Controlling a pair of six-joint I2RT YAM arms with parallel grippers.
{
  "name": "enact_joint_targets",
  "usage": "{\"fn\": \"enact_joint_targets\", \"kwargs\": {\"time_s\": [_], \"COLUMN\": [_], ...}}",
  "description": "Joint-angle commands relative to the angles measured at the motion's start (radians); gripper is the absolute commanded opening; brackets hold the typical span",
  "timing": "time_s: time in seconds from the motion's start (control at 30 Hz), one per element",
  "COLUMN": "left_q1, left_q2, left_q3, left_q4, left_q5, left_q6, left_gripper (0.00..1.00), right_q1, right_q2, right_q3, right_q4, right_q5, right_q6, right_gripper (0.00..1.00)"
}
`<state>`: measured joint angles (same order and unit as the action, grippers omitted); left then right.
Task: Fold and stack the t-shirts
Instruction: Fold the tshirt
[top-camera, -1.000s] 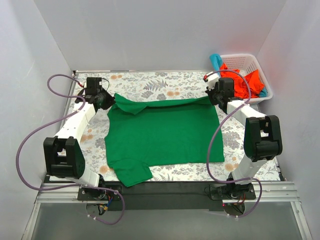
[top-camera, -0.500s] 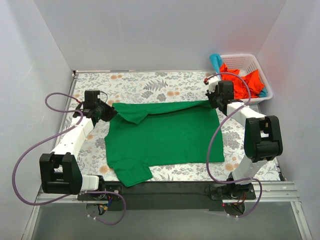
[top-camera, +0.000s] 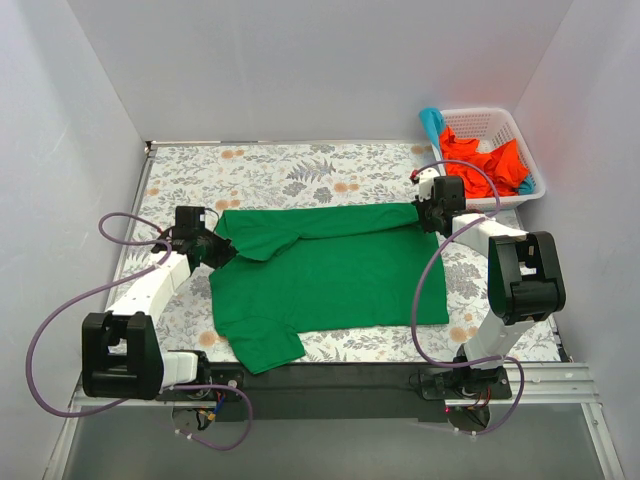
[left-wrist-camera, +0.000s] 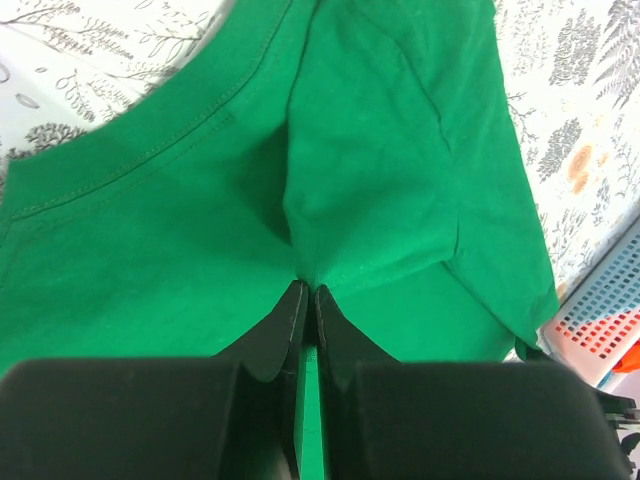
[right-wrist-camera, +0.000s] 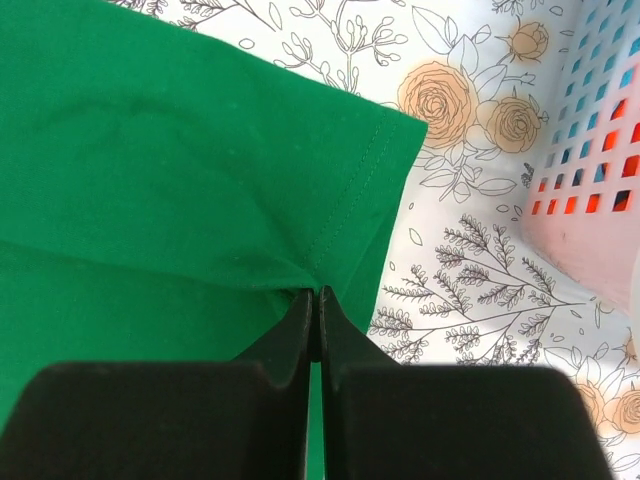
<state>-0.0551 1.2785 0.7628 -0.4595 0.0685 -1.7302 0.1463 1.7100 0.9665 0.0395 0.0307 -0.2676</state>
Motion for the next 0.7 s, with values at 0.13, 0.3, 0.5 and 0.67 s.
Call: {"fn": "enact_joint_targets", "kwargs": {"time_s": [0.13, 0.3, 0.5, 0.67], "left_q1": [0.005, 0.005, 0.005, 0.005], "left_q2": [-0.074, -0.099, -0.096, -0.091], "left_q3": [-0.026, -0.026, -0.003, -0.011], "left_q4": [0.004, -0.005, -0.011, -0.013], "left_q5": [-0.015, 0.020, 0.031, 0.047], "left_q6": [-0.008, -0.008, 0.012, 0.026], "left_gripper": [0.00, 0.00, 0.00, 0.00], "right_q1": [0.001, -0.001, 0.001, -0.001], "right_q2": [-0.018, -0.053, -0.076, -0.136], "right_q3": [-0.023, -0.043, -0.048, -0.071], "right_q4": [0.017, 0.016, 0.010, -0.018], "right_q5": [0.035, 0.014, -0.052, -0.084], "right_q6": [0.065, 0.090, 0.094, 0.134], "right_gripper": [0.16, 0.15, 0.17, 0.34]}}
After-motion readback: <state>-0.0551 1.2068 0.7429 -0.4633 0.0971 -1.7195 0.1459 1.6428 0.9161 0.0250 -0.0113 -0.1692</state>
